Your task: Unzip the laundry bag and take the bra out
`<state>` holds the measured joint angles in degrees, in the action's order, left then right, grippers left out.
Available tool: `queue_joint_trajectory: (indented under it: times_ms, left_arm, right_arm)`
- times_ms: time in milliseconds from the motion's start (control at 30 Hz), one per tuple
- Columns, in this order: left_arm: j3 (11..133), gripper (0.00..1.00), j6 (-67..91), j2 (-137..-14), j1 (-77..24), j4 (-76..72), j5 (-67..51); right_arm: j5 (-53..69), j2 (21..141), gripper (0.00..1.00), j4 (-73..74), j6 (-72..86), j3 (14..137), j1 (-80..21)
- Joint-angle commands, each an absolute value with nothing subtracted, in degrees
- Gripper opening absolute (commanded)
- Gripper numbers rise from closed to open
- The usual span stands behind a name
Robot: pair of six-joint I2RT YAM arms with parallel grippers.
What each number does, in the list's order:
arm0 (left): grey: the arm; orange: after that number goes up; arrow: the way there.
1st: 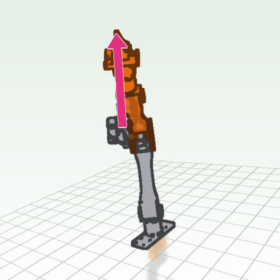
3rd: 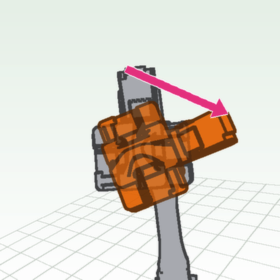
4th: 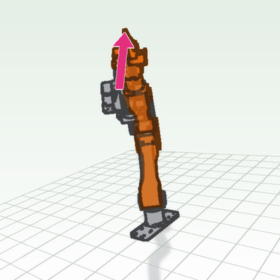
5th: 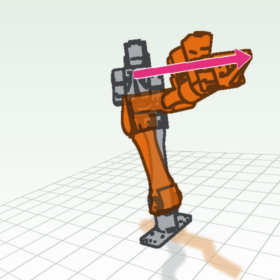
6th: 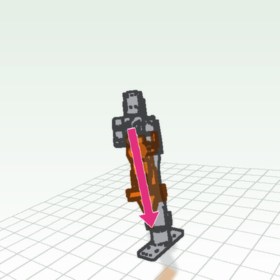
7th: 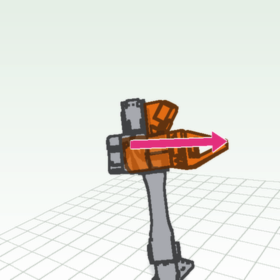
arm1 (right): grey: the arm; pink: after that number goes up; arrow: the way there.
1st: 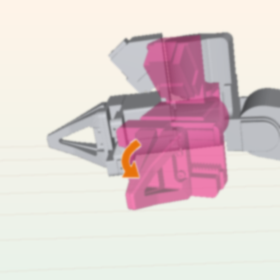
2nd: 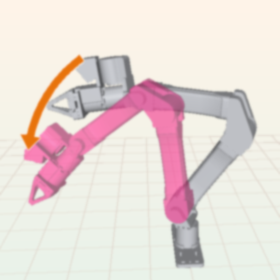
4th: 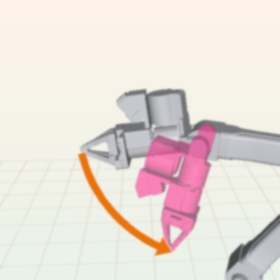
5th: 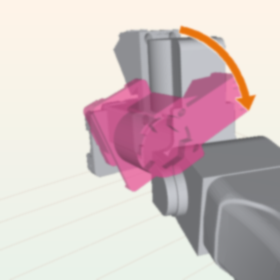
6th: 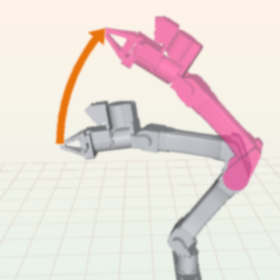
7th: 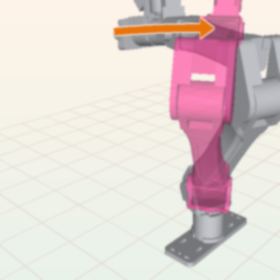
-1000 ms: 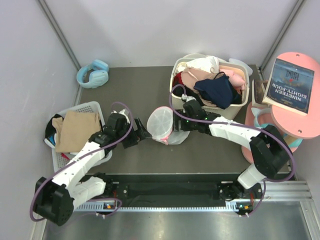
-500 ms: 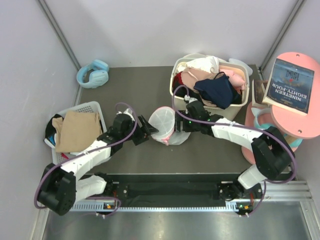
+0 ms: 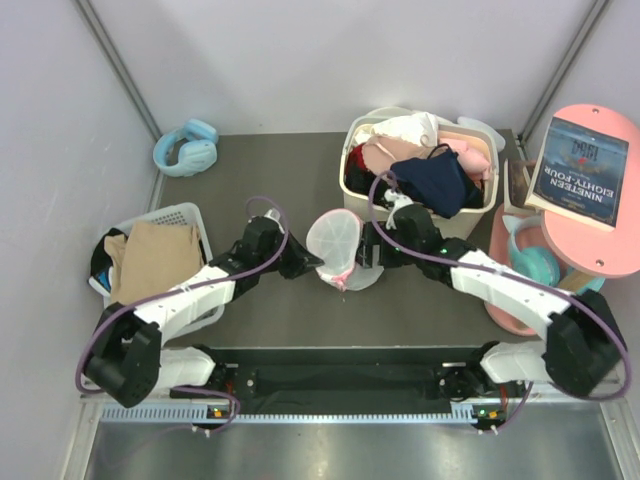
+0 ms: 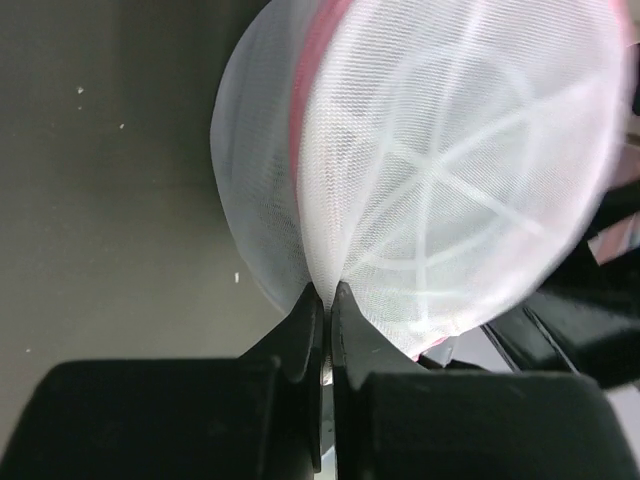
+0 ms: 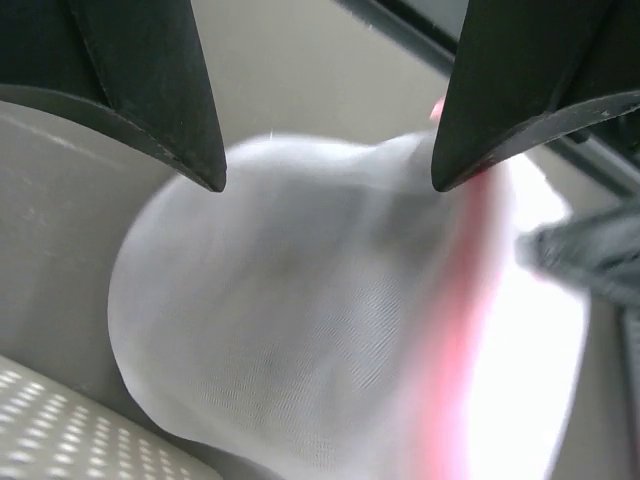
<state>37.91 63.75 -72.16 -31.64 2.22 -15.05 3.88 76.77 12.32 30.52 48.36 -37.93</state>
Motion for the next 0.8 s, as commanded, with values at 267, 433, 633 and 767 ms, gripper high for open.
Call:
queue_joint_trajectory:
  times_ms: [267, 433, 633, 767]
  left_arm:
    - [41.66, 0.00, 72.60, -66.45, -31.99, 6.76, -9.84]
    - [41.66, 0.00, 73.39, -64.95, -31.90, 7.29, -8.62]
    - [41.57, 0.00, 73.48, -63.99, -32.08, 8.35, -8.17]
    - [41.57, 0.00, 73.21, -63.28, -31.99, 9.05, -7.47]
  right_arm:
    - [0.88, 54.76, 0.75, 16.36, 29.71, 44.74, -45.00]
    - [2.37, 60.71, 0.62, 14.86, 30.67, 46.05, -47.81]
    - [2.20, 67.14, 0.58, 11.43, 33.66, 47.98, -50.36]
    - [1.84, 69.43, 0.56, 10.99, 33.92, 49.48, -50.45]
